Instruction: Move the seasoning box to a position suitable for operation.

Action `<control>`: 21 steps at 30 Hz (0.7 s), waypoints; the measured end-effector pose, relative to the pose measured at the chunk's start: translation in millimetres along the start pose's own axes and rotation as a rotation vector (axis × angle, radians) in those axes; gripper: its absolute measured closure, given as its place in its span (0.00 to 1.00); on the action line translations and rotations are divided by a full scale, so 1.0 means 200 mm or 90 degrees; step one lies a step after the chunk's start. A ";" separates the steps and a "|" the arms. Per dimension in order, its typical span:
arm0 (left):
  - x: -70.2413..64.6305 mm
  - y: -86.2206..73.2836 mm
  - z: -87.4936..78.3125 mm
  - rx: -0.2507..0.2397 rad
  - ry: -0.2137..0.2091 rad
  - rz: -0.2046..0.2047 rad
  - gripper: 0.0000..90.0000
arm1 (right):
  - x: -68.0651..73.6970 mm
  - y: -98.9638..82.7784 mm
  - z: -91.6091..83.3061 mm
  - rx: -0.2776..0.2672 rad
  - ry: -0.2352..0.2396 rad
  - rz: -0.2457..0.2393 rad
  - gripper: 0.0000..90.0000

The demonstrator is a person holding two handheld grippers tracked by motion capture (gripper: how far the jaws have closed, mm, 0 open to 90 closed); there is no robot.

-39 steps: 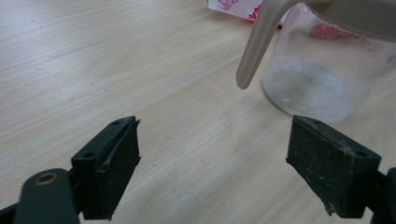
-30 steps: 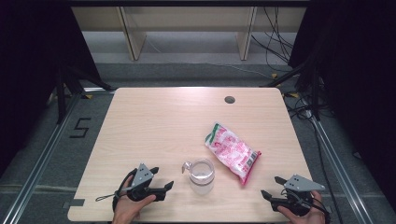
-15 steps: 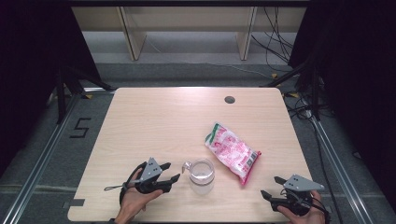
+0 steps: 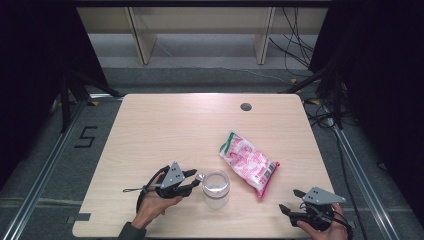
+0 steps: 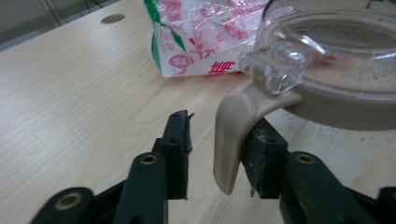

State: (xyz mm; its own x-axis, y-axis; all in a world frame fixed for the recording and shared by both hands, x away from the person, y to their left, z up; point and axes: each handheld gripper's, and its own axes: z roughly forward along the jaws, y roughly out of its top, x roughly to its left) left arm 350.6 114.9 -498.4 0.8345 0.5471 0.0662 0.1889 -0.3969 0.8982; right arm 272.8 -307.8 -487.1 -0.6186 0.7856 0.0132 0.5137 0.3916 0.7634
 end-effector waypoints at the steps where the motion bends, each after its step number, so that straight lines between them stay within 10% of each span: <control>1: 0.00 0.00 0.01 -0.001 -0.011 0.006 0.78 | 0.01 0.00 0.00 0.010 0.005 0.008 0.31; 21: -0.07 -0.08 -0.16 0.009 -0.044 -0.003 0.82 | -0.01 0.00 0.00 0.000 0.012 -0.025 0.30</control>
State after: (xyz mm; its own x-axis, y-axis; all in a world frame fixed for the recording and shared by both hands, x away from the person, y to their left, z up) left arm 319.1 138.0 -499.8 0.8670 0.4974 0.0309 0.2004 -0.4048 0.8922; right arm 274.6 -309.6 -487.9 -0.6495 0.7604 -0.0045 0.4885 0.4218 0.7639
